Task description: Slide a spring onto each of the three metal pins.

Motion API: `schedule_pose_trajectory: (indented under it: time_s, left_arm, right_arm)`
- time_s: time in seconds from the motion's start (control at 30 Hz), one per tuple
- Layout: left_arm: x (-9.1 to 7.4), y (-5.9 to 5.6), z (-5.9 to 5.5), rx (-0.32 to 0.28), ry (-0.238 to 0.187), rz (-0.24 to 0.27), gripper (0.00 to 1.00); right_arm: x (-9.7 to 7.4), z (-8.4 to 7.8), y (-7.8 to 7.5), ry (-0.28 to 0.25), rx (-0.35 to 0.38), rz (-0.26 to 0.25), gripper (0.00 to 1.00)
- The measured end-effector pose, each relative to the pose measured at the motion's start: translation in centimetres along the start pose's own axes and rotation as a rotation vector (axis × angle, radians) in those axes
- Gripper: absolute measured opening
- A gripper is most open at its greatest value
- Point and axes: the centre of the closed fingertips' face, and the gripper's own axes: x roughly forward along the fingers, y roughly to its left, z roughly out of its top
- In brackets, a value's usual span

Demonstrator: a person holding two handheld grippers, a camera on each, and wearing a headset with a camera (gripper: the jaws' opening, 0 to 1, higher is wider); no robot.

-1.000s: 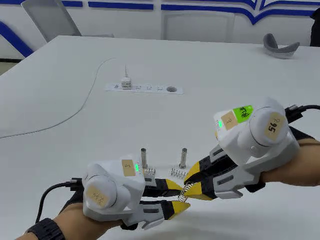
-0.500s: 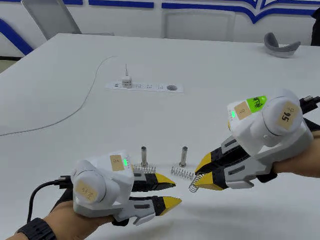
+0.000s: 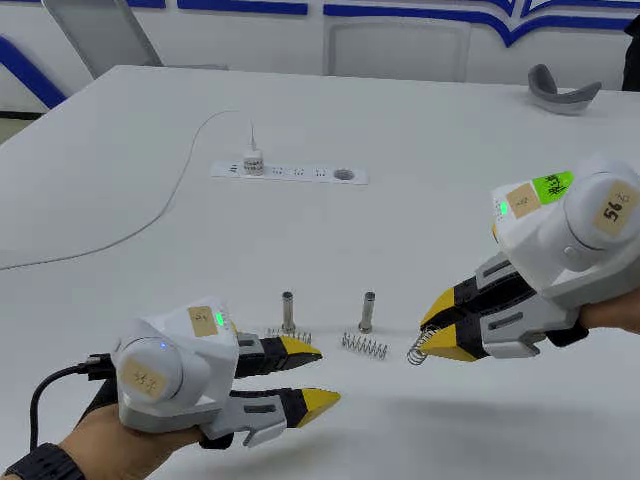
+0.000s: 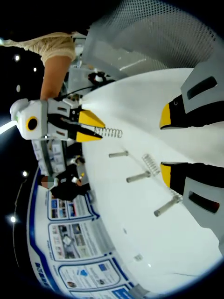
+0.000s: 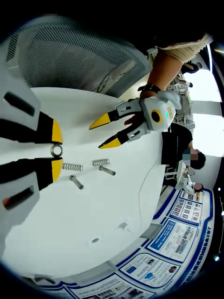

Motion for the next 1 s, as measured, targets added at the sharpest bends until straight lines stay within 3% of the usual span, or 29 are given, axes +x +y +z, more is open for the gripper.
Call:
schedule_pose_trajectory:
  time_s: [0.57,1.0]
  left_arm:
    - [-1.8,2.1,-1.4,-0.054,0.011,0.083,0.39]
    - [-2.4,2.6,-1.9,-0.073,0.016,0.111,0.42]
  right_arm:
    - [-1.9,-0.9,-2.4,0.022,0.03,-0.062,0.12]
    - [-3.2,-1.7,-4.8,0.053,0.036,-0.093,0.12]
